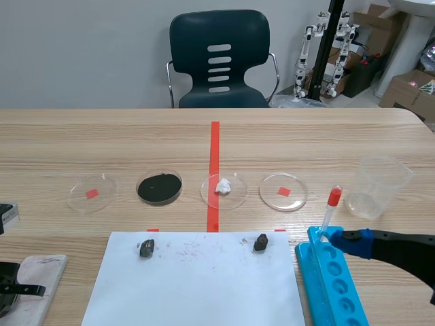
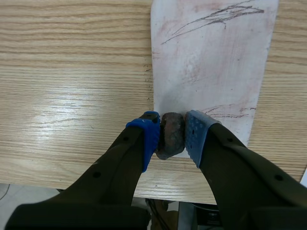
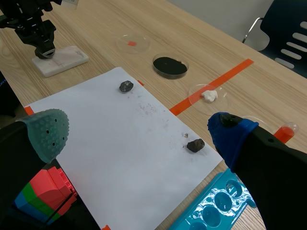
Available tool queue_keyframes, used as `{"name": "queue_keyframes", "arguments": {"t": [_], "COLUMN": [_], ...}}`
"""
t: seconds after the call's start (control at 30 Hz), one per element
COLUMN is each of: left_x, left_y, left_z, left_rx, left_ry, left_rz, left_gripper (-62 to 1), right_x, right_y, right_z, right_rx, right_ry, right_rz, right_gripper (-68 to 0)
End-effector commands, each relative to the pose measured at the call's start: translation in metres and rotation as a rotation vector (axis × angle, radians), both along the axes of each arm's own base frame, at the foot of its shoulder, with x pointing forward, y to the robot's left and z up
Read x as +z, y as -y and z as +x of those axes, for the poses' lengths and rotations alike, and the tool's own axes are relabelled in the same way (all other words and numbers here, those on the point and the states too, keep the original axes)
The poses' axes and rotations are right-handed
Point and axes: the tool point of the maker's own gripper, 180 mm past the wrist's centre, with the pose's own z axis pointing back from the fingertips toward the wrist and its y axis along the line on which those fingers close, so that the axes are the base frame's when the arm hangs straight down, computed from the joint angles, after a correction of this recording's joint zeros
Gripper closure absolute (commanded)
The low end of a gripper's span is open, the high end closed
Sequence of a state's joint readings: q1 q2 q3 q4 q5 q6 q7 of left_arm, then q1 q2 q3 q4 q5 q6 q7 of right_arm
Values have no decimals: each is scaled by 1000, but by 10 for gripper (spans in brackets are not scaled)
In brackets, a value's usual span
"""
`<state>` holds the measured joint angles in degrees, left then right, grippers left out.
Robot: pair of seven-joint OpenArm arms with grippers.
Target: Rub the mineral on the streak plate below the first streak
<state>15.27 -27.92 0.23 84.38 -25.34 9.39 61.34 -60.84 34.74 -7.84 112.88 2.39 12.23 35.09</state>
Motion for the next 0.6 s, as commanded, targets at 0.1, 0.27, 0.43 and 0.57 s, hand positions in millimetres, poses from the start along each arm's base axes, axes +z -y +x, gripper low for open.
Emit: {"name": "queue_keyframes", "arguments": {"t": [0.1, 0.27, 0.43, 0.57], "left_x": [-4, -5, -2, -4], "left_y": [24, 46, 59, 52], "left_z": [-1, 1, 5, 3], "left_rx": [-21, -42, -53, -53], "left_ry": [6, 23, 44, 33], "left_rz": [-113, -207, -277, -241], "left_gripper": [-100, -100, -100, -100], "right_x": [11, 11, 11, 11], "right_y": [-1, -1, -1, -1], "right_z": [5, 5, 5, 5], "right_rx": [-8, -8, -8, -8], "right_ry": [33, 33, 33, 33], "right_rz": [24, 24, 24, 24], "right_gripper": [-606, -606, -606, -606]}}
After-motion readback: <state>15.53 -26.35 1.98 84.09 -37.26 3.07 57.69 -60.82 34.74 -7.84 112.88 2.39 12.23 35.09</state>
